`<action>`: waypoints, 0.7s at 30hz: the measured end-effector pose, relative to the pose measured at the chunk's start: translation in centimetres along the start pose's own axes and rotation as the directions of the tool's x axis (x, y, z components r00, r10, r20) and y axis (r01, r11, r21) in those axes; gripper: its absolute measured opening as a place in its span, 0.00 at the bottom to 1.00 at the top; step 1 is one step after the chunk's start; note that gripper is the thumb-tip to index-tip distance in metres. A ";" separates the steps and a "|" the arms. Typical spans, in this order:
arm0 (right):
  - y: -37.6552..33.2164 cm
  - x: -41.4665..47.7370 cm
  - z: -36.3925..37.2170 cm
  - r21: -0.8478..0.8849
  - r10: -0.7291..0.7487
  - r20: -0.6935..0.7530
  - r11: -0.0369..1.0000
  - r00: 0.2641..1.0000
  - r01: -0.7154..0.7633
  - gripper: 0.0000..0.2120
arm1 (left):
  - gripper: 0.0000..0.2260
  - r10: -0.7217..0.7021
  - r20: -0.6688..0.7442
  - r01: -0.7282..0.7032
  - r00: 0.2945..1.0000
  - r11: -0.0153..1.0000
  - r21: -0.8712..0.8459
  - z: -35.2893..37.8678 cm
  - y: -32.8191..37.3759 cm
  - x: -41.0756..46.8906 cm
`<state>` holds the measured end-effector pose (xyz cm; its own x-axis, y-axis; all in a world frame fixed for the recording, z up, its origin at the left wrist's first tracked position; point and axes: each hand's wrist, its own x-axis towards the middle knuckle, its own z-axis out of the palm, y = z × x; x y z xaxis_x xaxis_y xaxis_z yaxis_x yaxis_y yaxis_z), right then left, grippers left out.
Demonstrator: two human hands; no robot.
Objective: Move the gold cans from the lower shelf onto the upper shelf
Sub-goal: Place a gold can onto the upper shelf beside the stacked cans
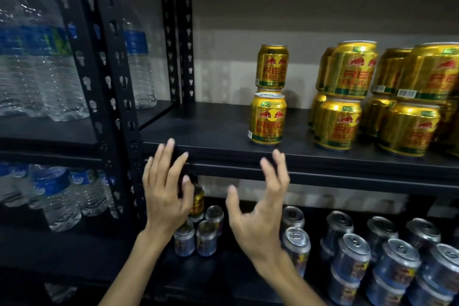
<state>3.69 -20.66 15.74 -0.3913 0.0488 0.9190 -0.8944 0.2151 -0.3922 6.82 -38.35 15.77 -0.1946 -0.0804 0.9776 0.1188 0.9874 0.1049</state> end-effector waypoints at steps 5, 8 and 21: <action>1.4 -7.0 3.0 0.118 -0.008 0.241 0.993 0.970 -0.021 0.28 | 0.22 -0.045 0.031 0.035 0.998 0.964 0.262 0.4 -4.7 -6.0; 2.4 -8.7 5.2 0.099 0.227 0.473 0.947 0.852 -0.307 0.27 | 0.22 -0.016 0.067 -0.006 0.998 0.951 0.308 0.4 -5.9 -7.0; 11.1 -8.4 15.9 -0.378 0.578 0.725 0.789 0.375 -0.484 0.43 | 0.21 0.041 0.033 -0.051 0.999 0.921 0.386 1.5 -7.0 -7.9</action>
<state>-6.38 -34.18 3.03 -0.8207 -0.5644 0.0888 -0.4343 0.5152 -0.7389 6.07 -44.41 7.02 -0.2214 -0.0350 0.9746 -0.2563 0.9663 -0.0235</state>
